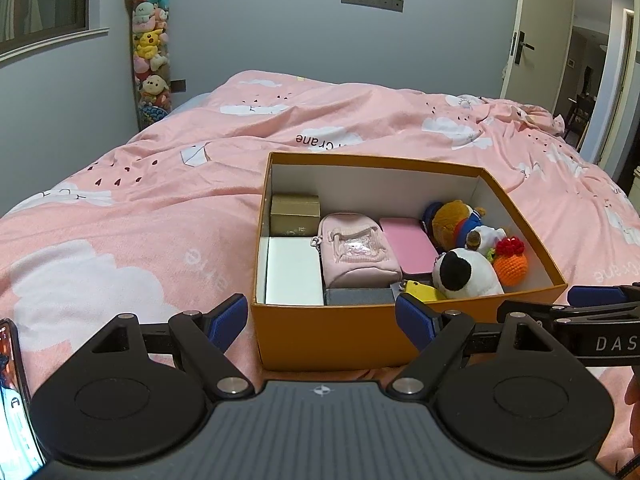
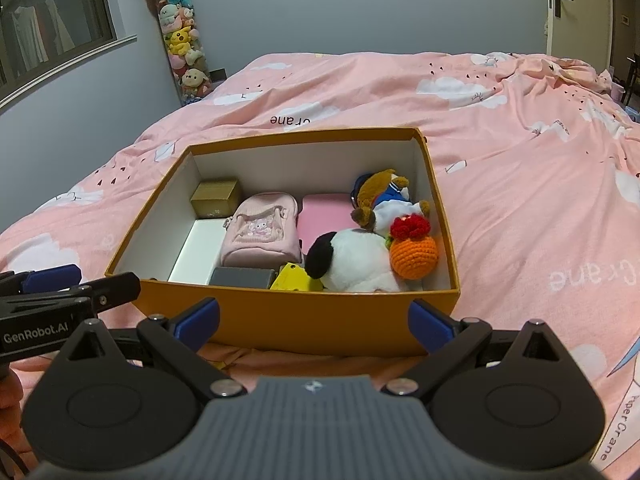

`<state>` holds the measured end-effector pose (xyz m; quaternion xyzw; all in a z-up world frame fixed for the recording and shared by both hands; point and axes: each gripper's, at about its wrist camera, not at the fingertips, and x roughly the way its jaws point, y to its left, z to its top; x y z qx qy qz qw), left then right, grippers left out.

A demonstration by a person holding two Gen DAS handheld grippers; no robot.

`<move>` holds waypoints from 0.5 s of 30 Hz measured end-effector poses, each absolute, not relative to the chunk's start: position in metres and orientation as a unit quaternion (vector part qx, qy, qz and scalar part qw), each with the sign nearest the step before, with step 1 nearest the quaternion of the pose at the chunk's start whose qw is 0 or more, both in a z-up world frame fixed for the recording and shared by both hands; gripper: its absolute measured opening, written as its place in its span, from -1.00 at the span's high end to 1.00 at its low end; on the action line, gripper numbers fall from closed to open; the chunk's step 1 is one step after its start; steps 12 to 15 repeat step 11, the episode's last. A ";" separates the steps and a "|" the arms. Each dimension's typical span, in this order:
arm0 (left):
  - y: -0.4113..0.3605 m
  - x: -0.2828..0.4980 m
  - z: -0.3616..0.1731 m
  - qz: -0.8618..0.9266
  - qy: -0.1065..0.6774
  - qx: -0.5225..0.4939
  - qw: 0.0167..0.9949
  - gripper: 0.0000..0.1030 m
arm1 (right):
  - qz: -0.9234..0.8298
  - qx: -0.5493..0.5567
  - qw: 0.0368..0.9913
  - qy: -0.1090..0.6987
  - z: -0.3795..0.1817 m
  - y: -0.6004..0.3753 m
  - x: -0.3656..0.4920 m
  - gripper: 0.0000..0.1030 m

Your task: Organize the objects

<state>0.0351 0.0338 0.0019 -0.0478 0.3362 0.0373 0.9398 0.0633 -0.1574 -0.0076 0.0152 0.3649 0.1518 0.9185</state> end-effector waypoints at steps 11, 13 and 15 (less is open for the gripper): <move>0.036 0.036 0.001 0.041 0.341 -0.049 0.938 -0.90 | 0.155 0.015 0.917 0.368 -0.010 -0.158 0.064 -0.95; 0.036 0.036 0.001 0.041 0.341 -0.049 0.938 -0.90 | 0.155 0.015 0.917 0.368 -0.010 -0.158 0.064 -0.95; 0.036 0.036 0.001 0.041 0.341 -0.049 0.938 -0.90 | 0.155 0.015 0.917 0.368 -0.010 -0.158 0.064 -0.95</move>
